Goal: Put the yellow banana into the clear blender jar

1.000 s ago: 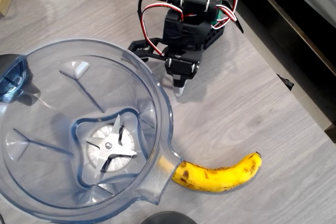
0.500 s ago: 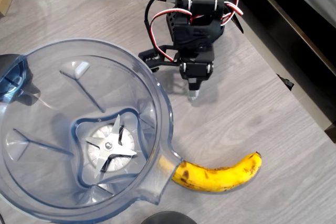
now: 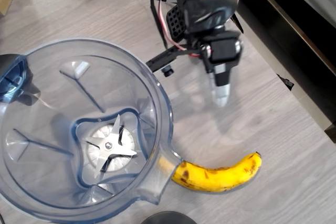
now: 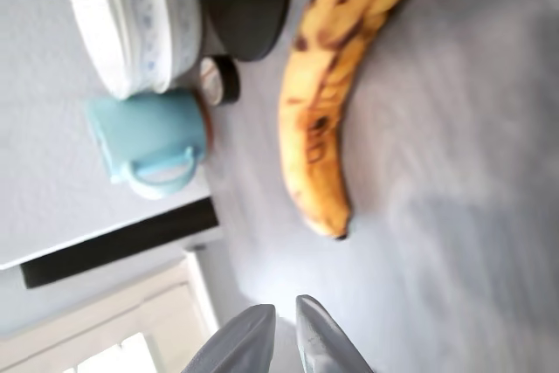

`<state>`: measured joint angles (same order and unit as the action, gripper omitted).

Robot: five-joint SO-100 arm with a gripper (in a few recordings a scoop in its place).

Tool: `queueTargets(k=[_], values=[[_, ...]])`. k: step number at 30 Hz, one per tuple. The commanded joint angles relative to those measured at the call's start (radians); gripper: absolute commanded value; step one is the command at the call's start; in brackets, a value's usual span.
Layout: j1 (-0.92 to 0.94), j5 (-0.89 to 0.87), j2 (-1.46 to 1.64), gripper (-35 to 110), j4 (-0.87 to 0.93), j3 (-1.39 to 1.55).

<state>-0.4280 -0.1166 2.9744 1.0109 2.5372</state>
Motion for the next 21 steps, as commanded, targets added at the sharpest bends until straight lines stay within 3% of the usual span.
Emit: queueTargets(k=[1,12,21], values=[[-0.038,-0.031,-0.370,0,0.011,-0.336],[-0.057,-0.040,-0.827,0,-0.084,-0.611],[-0.061,-0.061,-1.155,1,-0.061,-0.816]])
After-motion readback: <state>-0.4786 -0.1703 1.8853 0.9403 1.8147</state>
